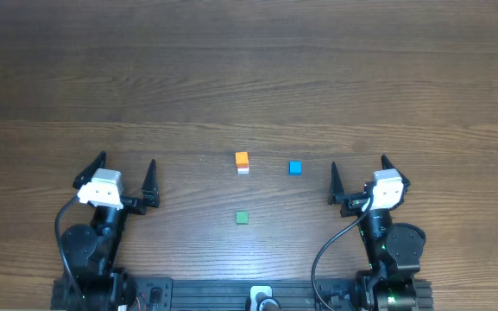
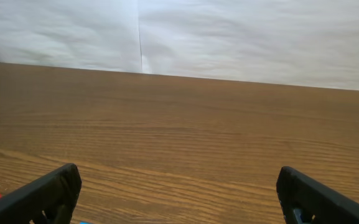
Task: Stack Cubes
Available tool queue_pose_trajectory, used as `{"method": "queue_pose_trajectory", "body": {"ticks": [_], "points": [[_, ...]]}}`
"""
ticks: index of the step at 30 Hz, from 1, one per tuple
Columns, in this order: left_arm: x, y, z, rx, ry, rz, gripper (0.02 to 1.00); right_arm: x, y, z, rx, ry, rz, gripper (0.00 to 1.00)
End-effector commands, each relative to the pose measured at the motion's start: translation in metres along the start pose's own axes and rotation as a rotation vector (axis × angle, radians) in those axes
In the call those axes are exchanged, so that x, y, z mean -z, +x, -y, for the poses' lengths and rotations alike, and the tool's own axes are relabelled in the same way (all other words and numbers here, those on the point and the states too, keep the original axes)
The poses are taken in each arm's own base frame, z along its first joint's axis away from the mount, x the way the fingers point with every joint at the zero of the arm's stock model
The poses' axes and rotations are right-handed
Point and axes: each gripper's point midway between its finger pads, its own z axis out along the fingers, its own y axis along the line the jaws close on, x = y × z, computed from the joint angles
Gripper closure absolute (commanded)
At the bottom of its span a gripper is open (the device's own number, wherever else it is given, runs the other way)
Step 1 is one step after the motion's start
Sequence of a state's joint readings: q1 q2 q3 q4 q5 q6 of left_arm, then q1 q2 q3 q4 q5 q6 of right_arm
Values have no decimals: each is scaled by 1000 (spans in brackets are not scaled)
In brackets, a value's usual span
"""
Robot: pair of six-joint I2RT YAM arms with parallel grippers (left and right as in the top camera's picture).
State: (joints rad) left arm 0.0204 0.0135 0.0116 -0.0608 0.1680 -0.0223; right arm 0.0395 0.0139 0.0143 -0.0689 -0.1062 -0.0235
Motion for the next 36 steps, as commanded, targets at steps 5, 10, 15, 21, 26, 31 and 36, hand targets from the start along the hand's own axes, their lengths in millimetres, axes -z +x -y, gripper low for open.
{"method": "queue_pose_trajectory", "body": {"ticks": [5, 10, 15, 21, 26, 31, 36], "points": [[0, 0, -2, -15, -12, 5, 18, 0, 2, -1, 1, -3, 0, 7], [0, 1, -2, -16, -11, 4, 18, 0, 2, -1, 0, -3, 0, 9], [0, 1, -2, -15, -12, 4, 18, 0, 2, -1, 0, -3, 0, 7], [0, 1, -2, -16, -11, 4, 18, 0, 2, -1, 0, -3, 0, 7], [0, 1, -2, -15, -12, 4, 18, 0, 2, -1, 0, -4, 1, 7], [0, 1, -2, -15, -11, 4, 18, 0, -6, -1, 3, -3, 32, 9], [0, 1, -2, -15, -11, 4, 18, 5, -39, -23, -345, -162, 146, 7]]}}
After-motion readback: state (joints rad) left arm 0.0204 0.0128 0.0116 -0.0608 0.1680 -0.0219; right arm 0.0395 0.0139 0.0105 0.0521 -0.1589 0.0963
